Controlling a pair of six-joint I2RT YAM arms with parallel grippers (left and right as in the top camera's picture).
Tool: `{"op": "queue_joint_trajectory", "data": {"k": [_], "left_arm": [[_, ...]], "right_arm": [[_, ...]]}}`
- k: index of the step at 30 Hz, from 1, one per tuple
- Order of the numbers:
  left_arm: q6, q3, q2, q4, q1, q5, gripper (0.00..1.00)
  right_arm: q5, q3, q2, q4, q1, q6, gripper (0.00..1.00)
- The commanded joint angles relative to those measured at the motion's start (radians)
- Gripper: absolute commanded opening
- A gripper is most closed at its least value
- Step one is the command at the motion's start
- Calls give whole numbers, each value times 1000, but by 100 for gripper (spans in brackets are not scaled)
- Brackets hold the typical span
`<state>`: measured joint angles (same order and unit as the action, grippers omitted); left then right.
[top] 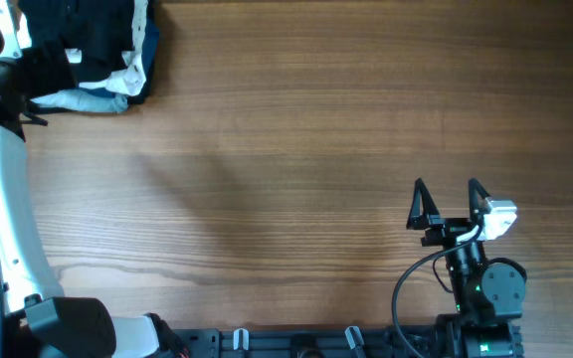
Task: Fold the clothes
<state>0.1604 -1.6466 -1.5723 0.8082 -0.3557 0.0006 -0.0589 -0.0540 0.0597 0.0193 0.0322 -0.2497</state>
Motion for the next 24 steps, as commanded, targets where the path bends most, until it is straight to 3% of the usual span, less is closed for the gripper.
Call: {"op": "queue_joint_trajectory", "data": {"k": [1,24], "left_arm": [[12,-1,1,-3,0,2,100],[12,-1,40,8,3,2,100]], "right_arm": [[-46,37,-20,-1,4,-16,100],[-45,49,-19,-27,4,-15,100]]}}
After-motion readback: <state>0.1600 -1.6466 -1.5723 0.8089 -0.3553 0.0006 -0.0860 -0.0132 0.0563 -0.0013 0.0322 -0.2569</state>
